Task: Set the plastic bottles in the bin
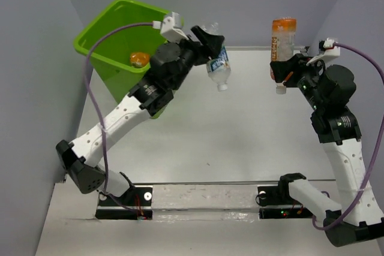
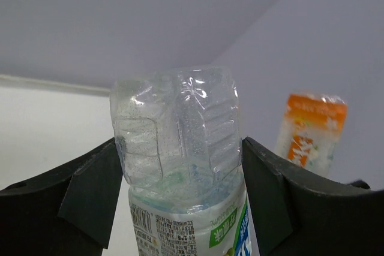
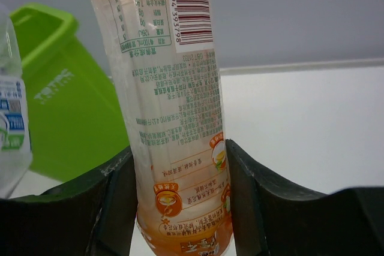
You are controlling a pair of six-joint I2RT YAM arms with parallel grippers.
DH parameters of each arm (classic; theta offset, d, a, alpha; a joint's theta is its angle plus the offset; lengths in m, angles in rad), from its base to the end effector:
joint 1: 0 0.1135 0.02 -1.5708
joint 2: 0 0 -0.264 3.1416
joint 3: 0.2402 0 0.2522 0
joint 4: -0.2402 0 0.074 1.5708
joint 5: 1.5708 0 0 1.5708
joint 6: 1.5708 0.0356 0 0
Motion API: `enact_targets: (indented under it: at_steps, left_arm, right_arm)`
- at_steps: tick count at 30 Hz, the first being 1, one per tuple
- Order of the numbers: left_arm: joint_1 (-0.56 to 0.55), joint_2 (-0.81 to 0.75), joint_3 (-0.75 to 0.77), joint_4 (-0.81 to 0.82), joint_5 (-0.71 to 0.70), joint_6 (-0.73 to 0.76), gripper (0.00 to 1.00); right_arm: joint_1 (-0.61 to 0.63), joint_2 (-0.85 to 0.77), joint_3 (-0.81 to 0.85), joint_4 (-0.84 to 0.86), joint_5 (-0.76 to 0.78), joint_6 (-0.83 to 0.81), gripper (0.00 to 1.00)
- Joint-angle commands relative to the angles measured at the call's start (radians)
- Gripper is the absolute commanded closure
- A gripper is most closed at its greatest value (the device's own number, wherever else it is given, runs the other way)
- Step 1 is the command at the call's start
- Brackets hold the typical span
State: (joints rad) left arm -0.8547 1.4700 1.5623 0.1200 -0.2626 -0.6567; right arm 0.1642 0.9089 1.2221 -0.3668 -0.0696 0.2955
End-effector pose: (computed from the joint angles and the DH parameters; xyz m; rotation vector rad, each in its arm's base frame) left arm 0.2287 -0.2487 0.4813 -0.0916 1.4495 -1.0797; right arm 0.1788 0.0321 0.4484 0.0536 1.6390 0.4095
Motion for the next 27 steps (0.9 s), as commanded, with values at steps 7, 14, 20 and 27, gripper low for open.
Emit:
enact_targets:
  at_steps: [7,14,20,27]
  left_arm:
    - [0.477,-0.174,0.185,-0.213,-0.125,0.183,0.92]
    - [0.655,-0.051,0.275,-0.261,-0.113,0.212,0.08]
    - [0.655,-0.207,0.137,-0.194,-0.027,0.192,0.01]
    - [0.655,-0.468,-0.016,-0.258,0.004,0.227,0.01]
  right_arm:
    - [0.127,0.062,0.158,0.097,-0.237,0.082,0.72]
    - [0.403,0.215,0.304,0.085,-0.078,0.004,0.72]
    - [0.59,0.499,0.557,0.089,0.01,-0.064,0.72]
    - [0.684,0.882,1.076,0.089,0.027,-0.101,0.72]
